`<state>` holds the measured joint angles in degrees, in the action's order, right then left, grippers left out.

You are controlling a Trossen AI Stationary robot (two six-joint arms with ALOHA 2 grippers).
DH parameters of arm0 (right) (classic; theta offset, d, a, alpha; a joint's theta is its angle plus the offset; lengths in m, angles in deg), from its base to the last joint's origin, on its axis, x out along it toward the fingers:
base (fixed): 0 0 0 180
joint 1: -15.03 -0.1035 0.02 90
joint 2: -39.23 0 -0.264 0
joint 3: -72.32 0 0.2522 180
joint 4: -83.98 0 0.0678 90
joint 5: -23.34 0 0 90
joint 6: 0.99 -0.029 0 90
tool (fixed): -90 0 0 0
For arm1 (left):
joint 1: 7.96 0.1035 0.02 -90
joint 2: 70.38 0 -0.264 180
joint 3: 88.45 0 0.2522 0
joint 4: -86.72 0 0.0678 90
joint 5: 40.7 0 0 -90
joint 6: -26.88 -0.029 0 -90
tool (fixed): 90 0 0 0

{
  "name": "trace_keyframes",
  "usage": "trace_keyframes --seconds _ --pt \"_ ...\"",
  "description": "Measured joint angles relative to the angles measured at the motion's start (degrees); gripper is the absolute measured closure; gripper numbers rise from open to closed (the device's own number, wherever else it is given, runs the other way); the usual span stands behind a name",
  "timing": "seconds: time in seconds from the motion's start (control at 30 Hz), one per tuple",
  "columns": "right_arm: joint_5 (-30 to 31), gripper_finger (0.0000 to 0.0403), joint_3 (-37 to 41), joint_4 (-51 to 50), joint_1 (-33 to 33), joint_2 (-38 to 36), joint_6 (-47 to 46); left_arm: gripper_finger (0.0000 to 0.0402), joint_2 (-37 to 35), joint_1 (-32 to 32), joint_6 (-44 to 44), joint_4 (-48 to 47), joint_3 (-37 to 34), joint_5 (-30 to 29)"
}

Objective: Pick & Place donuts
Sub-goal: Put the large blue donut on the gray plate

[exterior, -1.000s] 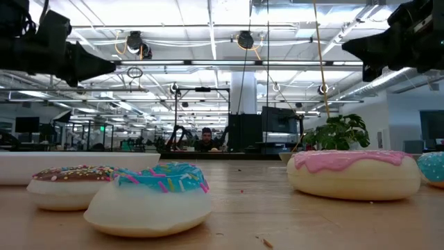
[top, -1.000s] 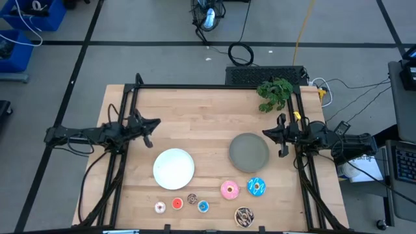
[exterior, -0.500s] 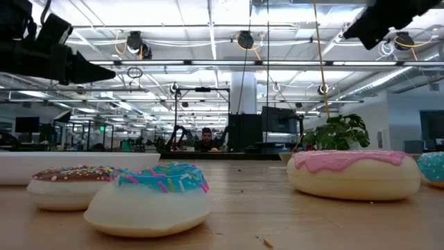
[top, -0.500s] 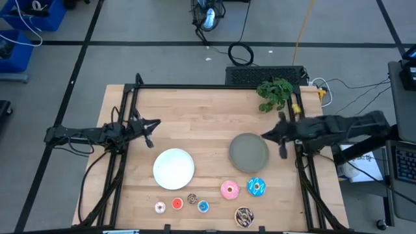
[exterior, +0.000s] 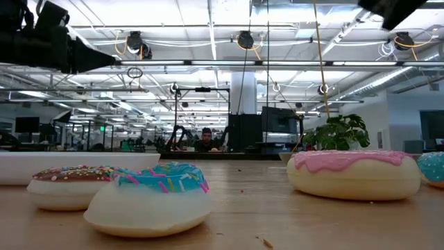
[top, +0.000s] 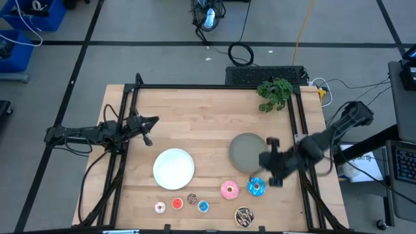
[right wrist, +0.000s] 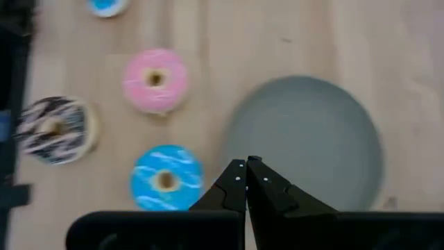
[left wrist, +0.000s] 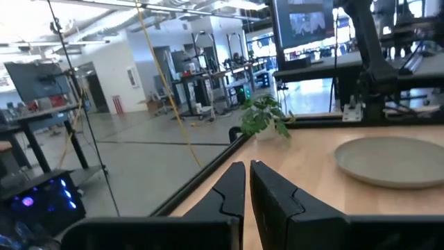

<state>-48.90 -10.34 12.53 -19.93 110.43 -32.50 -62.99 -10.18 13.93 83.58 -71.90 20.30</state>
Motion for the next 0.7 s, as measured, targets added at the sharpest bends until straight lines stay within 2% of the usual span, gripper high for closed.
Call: trace_keyframes --seconds 0.17,0.3,0.43,0.53,0.7 --pt "-0.2 0.0403 -3.0 0.6 -6.3 6.2 -5.3 0.0371 0.0 0.0 4.9 0.1 0.0 -1.0" --pt "-1.0 0.0403 -2.7 1.7 -7.5 9.0 -9.8 0.0371 0.0 0.0 8.7 0.0 0.0 -1.0" --pt "-3.1 0.0398 -2.6 2.9 -8.4 12.0 -9.9 0.0371 0.0 0.0 9.2 -0.1 0.0 -1.0" --pt "-3.0 0.0373 -2.6 5.0 -9.0 13.7 -9.6 0.0371 0.0 0.0 9.1 -0.1 0.0 -1.1" --pt "-3.7 0.0304 -2.6 5.6 -8.9 16.0 -5.6 0.0371 0.0 0.0 6.5 0.0 0.0 -1.7"
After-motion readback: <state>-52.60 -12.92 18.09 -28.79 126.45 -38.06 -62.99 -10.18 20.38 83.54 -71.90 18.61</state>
